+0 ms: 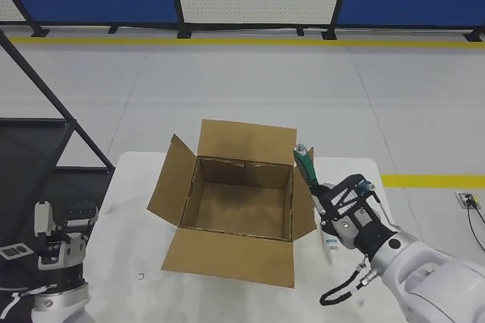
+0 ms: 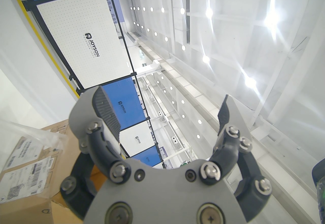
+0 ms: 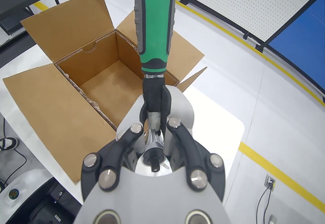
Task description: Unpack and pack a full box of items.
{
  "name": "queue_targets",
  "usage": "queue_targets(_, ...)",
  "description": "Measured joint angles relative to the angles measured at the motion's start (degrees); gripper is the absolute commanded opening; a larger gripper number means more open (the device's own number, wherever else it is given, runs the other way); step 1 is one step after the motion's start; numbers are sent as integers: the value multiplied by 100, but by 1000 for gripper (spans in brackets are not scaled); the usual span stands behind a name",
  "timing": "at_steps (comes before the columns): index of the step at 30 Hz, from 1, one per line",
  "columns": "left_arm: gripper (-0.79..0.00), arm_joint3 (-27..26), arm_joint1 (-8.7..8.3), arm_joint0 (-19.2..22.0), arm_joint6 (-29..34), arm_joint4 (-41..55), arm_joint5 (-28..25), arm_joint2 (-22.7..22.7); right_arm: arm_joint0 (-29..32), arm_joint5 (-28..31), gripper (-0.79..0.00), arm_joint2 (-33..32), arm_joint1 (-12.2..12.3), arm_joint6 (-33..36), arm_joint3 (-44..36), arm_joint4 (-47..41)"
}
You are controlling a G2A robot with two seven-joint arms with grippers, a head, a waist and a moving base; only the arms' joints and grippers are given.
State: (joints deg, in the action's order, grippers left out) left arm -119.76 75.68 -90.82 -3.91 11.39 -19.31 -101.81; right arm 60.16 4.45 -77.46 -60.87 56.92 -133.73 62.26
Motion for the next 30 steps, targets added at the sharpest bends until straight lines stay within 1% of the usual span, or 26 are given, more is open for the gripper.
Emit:
queue_targets(9, 0, 0, 0, 0, 0, 0, 0, 0, 8, 9, -785, 5, -1, -21, 10, -12)
queue_targets(11, 0, 0, 0, 0, 0, 0, 0, 0, -14, 136, -785, 64, -13, -252, 92, -153)
queue_targets(13, 0, 0, 0, 0, 0, 0, 0, 0, -242, 343, -785, 239, -37, -464, 254, -313)
queue_targets(15, 0, 0, 0, 0, 0, 0, 0, 0, -603, 474, -785, 521, -77, -525, 465, -394)
queue_targets(18, 0, 0, 0, 0, 0, 0, 0, 0, -1448, 545, -785, 1199, -201, -467, 1015, -497)
queue_targets(19, 0, 0, 0, 0, 0, 0, 0, 0, -1843, 546, -785, 1515, -272, -407, 1316, -564)
queue_targets(21, 0, 0, 0, 0, 0, 0, 0, 0, -2449, 551, -785, 2012, -402, -305, 1843, -738)
queue_targets(22, 0, 0, 0, 0, 0, 0, 0, 0, -2853, 516, -785, 2346, -504, -242, 2239, -862)
queue_targets(24, 0, 0, 0, 0, 0, 0, 0, 0, -3423, 488, -785, 2850, -676, -159, 2855, -1076)
queue_targets(25, 0, 0, 0, 0, 0, 0, 0, 0, -3771, 474, -785, 3173, -802, -134, 3277, -1227)
queue_targets(27, 0, 0, 0, 0, 0, 0, 0, 0, -4235, 428, -785, 3631, -999, -87, 3916, -1402)
queue_targets(28, 0, 0, 0, 0, 0, 0, 0, 0, -4503, 406, -785, 3920, -1138, -56, 4335, -1516)
queue_targets(30, 0, 0, 0, 0, 0, 0, 0, 0, -4846, 441, -785, 4328, -1352, 40, 4950, -1701)
